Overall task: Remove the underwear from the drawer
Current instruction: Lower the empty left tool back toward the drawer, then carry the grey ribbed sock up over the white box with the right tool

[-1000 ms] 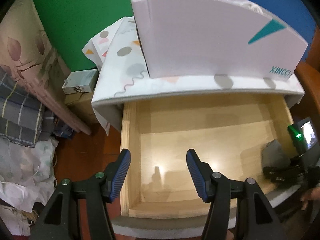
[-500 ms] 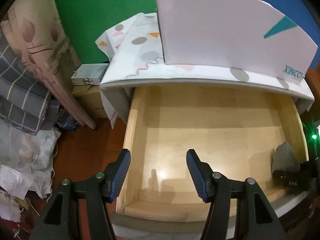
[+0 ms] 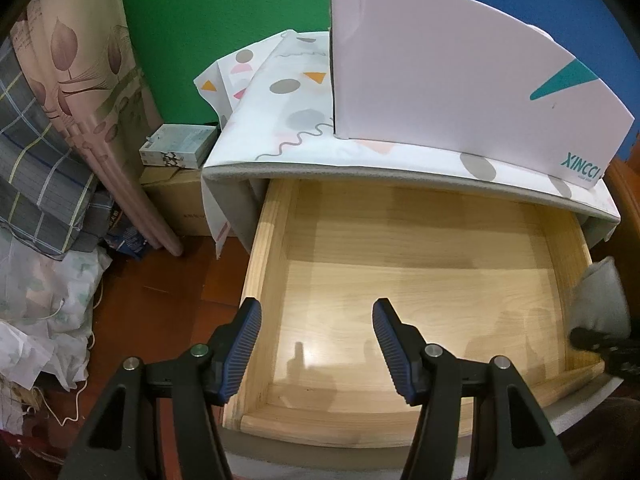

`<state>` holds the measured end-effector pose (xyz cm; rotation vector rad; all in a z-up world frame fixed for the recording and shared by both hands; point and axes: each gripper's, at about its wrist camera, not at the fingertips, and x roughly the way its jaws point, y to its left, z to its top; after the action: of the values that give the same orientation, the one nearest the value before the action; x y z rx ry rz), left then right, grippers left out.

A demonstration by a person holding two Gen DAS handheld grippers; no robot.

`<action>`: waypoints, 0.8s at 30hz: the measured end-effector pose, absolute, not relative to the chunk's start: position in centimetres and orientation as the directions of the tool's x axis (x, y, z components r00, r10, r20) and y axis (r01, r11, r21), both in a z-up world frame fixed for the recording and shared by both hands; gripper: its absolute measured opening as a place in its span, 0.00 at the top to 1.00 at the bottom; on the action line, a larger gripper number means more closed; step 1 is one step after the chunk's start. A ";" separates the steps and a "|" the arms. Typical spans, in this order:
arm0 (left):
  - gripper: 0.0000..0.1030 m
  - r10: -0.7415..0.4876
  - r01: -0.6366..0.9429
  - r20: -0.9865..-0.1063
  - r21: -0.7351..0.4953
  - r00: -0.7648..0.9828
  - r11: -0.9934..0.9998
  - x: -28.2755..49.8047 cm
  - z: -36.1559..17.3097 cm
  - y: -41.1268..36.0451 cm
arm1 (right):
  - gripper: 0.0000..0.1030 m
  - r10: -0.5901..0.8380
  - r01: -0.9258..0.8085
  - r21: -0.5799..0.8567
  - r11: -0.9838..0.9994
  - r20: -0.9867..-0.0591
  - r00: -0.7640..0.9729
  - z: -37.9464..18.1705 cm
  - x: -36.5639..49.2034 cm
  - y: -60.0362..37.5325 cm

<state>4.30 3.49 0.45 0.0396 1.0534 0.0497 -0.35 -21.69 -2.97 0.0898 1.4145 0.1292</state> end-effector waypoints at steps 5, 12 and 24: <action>0.42 0.051 -0.020 -0.868 0.047 0.494 0.999 4.3 0.5 3.5 | 0.72 0.144 -0.056 0.136 0.989 -0.969 0.202 1.6 0.5 -22.6; 0.42 0.043 -0.020 -0.865 0.037 0.500 0.999 4.2 0.6 3.5 | 0.72 0.142 -0.071 0.126 0.990 -0.942 0.304 9.1 1.3 -22.0; 0.42 0.029 -0.025 -0.867 0.020 0.497 1.000 4.3 0.6 3.8 | 0.71 0.093 -0.055 0.076 0.996 -0.886 0.454 17.0 9.0 -20.3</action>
<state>4.28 3.78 0.65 0.0047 1.0499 0.0327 8.97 -20.29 16.95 0.0382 1.0963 0.0911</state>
